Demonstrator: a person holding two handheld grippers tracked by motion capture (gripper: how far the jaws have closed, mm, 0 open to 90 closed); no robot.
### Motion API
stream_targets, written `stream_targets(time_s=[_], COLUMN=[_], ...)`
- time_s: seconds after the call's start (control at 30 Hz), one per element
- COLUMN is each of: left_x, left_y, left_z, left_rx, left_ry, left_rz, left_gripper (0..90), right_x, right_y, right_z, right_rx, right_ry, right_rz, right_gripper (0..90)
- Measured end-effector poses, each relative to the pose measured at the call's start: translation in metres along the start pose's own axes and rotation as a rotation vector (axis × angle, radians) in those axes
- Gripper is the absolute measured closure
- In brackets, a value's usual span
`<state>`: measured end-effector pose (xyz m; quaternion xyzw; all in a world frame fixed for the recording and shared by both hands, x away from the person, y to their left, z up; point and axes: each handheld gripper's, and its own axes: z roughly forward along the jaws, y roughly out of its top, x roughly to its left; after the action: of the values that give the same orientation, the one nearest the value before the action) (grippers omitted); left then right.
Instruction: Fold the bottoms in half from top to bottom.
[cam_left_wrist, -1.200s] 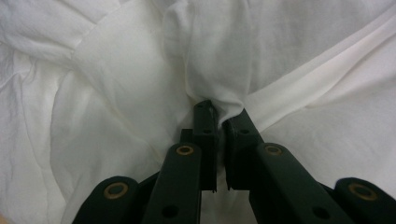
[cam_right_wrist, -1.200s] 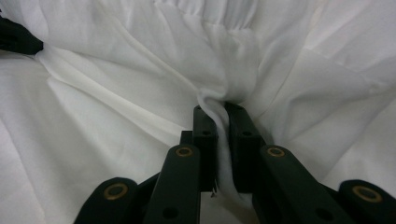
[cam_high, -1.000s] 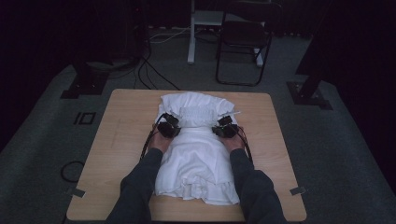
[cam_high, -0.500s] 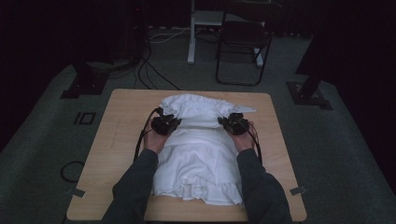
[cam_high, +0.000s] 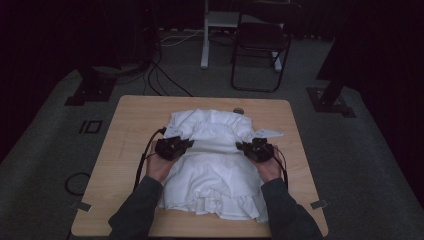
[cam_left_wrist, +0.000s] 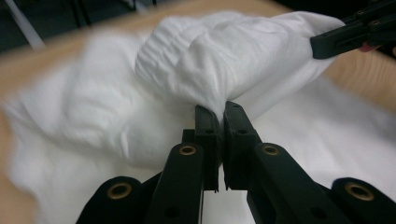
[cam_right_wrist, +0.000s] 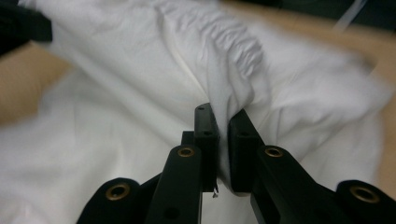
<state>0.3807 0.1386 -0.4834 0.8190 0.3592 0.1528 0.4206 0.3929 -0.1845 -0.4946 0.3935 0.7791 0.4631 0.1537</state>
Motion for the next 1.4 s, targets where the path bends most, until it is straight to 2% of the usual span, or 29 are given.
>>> stream_targets(time_s=[0.03,0.1,0.2,0.23,0.27,0.33,0.4,0.43,0.53,0.57,0.6,0.63,0.67,0.7,0.73,0.77,0.83,0.87,0.97,1.0,1.03,1.07,1.1,1.17,1.2,1.3,1.33,1.37,1.4], left_x=[0.0,0.0,0.003,0.003,0.004,0.003,0.005,0.007,0.017,0.017,0.021,0.025,0.03,0.03,0.034,0.034,0.037,0.04,0.039,0.035,0.031,0.024,0.019,0.014,0.002,-0.011,-0.011,-0.013,-0.013], left_y=[-0.013,-0.024,-0.041,-0.043,-0.043,-0.036,-0.03,-0.026,-0.01,-0.01,-0.002,0.003,0.009,0.009,0.013,0.013,0.013,0.01,0.008,0.006,0.006,0.005,0.003,0.001,-0.006,-0.019,-0.019,-0.025,-0.027], left_z=[0.009,0.017,0.036,0.038,0.037,0.027,0.014,0.008,-0.008,-0.008,-0.009,-0.006,0.004,0.004,0.022,0.022,0.043,0.061,0.067,0.073,0.072,0.064,0.058,0.053,0.043,0.031,0.031,0.026,0.024], left_rx=[0.042,0.08,0.176,0.183,0.178,0.141,0.102,0.076,0.016,0.016,0.01,0.014,0.04,0.04,0.096,0.096,0.165,0.217,0.233,0.237,0.22,0.179,0.156,0.135,0.115,0.077,0.077,0.075,0.078], left_ry=[-0.009,-0.014,-0.009,-0.013,-0.024,-0.031,-0.027,-0.022,0.002,0.002,0.018,0.028,0.043,0.043,0.056,0.056,0.083,0.077,0.075,0.07,0.066,0.034,0.015,-0.006,-0.055,-0.142,-0.142,-0.19,-0.199], left_rz=[-0.009,-0.015,-0.034,-0.04,-0.059,-0.082,-0.093,-0.098,-0.116,-0.116,-0.12,-0.114,-0.119,-0.119,-0.121,-0.121,-0.113,-0.125,-0.118,-0.099,-0.097,-0.086,-0.077,-0.06,0.0,0.053,0.053,0.07,0.077], left_gripper=[86.0,85.4,82.4,78.0,68.5,63.3,54.4,54.4,52.7,55.9,55.9,65.5,80.8,86.0,87.8,88.6,88.6,88.4,86.3,86.3,81.8,80.0,78.9,78.0,76.7,75.9,75.3,74.8,73.6], right_x=[0.002,0.003,0.004,0.005,0.005,0.007,0.009,0.009,0.003,0.003,-0.002,-0.007,-0.011,-0.011,-0.016,-0.016,-0.024,-0.032,-0.035,-0.038,-0.04,-0.038,-0.036,-0.034,-0.03,-0.023,-0.023,-0.018,-0.017], right_y=[-0.016,-0.036,-0.042,-0.044,-0.044,-0.042,-0.035,-0.035,-0.023,-0.023,-0.017,-0.01,-0.001,-0.001,0.005,0.005,0.008,0.007,0.005,0.003,-0.001,-0.005,-0.006,-0.008,-0.013,-0.021,-0.021,-0.025,-0.026], right_z=[0.01,0.023,0.029,0.033,0.034,0.033,0.019,0.019,0.002,0.002,-0.004,-0.007,-0.004,-0.004,0.009,0.009,0.028,0.048,0.057,0.063,0.069,0.063,0.058,0.052,0.04,0.023,0.023,0.013,0.009], right_rx=[0.048,0.11,0.142,0.169,0.182,0.194,0.136,0.136,0.059,0.059,0.02,-0.01,-0.004,-0.004,0.031,0.031,0.079,0.131,0.149,0.161,0.166,0.128,0.108,0.095,0.073,0.066,0.066,0.065,0.054], right_ry=[0.004,0.011,0.01,0.008,0.006,0.002,0.01,0.01,0.009,0.009,0.0,-0.001,-0.044,-0.044,-0.086,-0.086,-0.118,-0.157,-0.154,-0.13,-0.072,-0.003,0.027,0.044,0.111,0.19,0.19,0.218,0.204], right_rz=[0.003,0.032,0.029,0.024,0.021,0.014,-0.007,-0.007,0.004,0.004,0.024,0.058,0.06,0.06,0.049,0.049,0.052,0.06,0.069,0.078,0.092,0.101,0.096,0.086,0.066,0.029,0.029,-0.02,-0.032], right_gripper=[84.7,84.6,83.7,81.4,78.9,64.3,48.7,48.7,45.3,45.3,45.8,57.7,78.2,78.2,84.1,84.1,84.8,84.6,84.1,83.2,81.9,79.0,77.8,77.0,75.0,72.9,72.9,71.2,70.7])
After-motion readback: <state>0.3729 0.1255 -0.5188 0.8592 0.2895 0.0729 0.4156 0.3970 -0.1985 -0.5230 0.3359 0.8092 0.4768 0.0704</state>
